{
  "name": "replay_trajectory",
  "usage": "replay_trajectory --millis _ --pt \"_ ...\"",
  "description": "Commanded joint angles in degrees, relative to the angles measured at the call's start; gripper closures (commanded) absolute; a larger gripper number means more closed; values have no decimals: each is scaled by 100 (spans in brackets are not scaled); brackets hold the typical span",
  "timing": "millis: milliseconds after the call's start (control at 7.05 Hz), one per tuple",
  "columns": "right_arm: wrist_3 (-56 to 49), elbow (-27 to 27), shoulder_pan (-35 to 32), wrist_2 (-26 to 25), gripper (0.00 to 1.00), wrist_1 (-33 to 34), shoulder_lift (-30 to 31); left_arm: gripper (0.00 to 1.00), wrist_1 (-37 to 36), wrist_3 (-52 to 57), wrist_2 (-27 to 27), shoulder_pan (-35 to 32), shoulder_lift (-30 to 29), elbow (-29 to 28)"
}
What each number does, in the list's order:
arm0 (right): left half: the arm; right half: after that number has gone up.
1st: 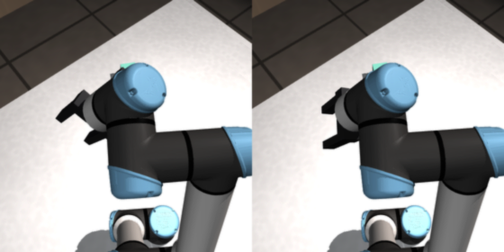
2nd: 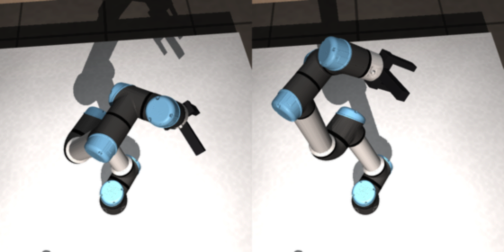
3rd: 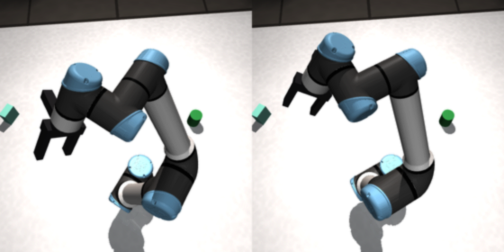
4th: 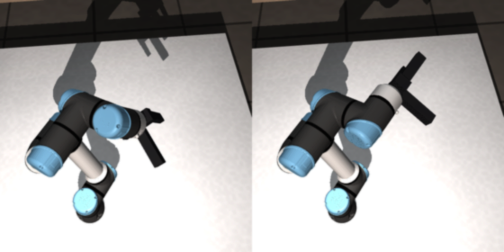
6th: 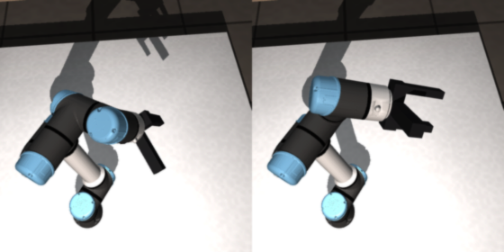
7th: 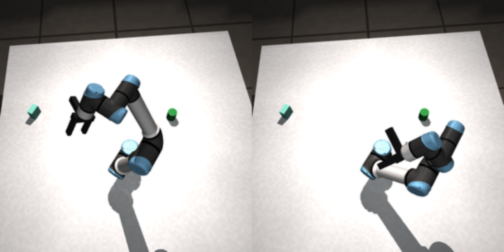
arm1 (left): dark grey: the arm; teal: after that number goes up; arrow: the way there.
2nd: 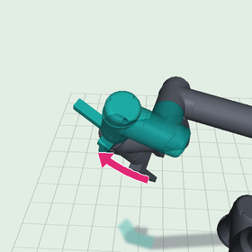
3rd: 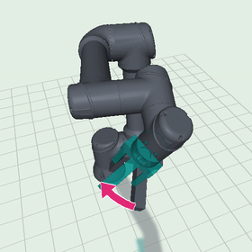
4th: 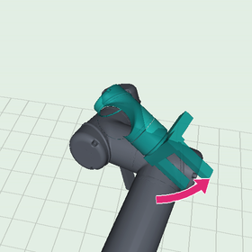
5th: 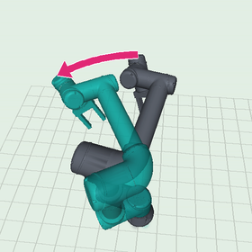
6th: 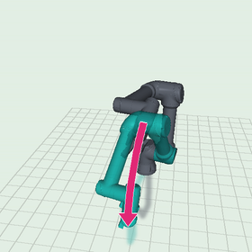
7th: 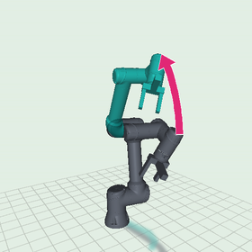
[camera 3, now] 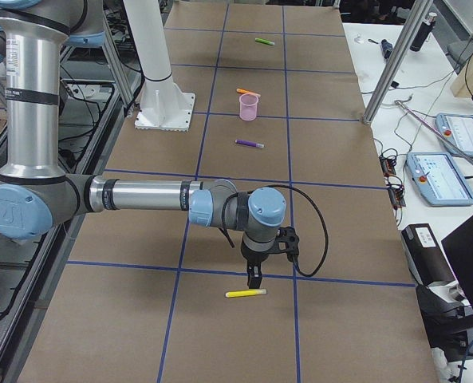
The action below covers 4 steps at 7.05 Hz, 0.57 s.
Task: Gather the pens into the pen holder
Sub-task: 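Lower the right gripper onto the yellow highlighter and close on it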
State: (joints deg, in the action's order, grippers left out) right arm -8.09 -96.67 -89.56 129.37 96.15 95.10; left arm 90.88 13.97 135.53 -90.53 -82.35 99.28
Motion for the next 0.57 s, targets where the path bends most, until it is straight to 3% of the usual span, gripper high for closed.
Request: replay_trajectory --millis 0,425 --pt "9 -1 0 1 0 0 0 0 -9 -9 0 0 0 73" --pt "53 -79 -9 -17 0 -9 -35 0 78 -70 -1 0 -122 205"
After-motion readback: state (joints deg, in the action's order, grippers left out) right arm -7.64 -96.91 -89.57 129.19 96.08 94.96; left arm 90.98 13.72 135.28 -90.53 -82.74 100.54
